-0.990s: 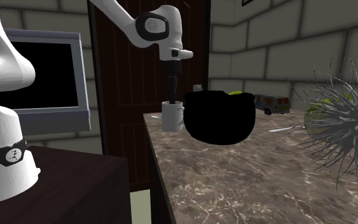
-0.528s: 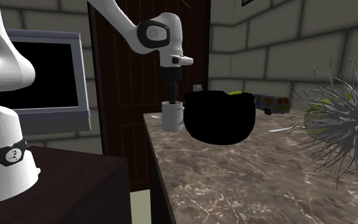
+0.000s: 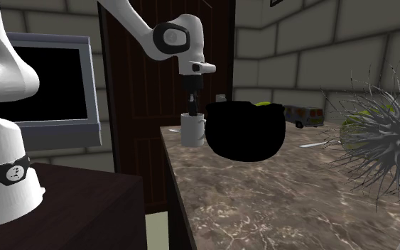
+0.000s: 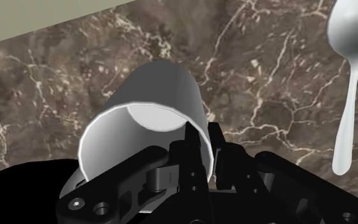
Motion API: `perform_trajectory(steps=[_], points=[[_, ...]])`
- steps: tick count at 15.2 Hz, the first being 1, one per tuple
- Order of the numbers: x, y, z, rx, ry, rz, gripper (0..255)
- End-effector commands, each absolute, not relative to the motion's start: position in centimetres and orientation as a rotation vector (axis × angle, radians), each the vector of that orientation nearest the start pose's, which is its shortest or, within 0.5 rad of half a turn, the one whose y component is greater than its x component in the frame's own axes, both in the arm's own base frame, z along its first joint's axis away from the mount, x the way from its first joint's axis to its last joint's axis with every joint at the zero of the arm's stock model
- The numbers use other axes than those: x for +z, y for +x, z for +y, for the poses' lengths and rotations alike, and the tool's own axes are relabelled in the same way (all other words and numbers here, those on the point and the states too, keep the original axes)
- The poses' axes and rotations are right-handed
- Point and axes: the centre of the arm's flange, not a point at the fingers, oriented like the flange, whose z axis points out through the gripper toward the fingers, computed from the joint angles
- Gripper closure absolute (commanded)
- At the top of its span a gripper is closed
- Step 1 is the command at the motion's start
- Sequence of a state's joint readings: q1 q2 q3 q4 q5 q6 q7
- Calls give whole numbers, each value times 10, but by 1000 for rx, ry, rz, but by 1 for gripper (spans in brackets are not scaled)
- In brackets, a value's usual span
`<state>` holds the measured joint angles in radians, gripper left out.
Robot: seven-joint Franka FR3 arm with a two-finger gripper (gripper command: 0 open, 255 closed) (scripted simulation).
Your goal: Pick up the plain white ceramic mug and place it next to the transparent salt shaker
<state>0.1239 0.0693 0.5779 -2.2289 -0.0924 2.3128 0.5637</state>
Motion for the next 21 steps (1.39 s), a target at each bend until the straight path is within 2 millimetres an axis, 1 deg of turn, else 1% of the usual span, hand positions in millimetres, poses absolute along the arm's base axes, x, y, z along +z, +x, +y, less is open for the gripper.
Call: perform_trajectory(steps=[1, 6, 21], points=[[349, 411, 343, -64, -3135, -311, 255], [349, 411, 343, -64, -3135, -311, 255], [428, 411, 343, -64, -3135, -311, 255]])
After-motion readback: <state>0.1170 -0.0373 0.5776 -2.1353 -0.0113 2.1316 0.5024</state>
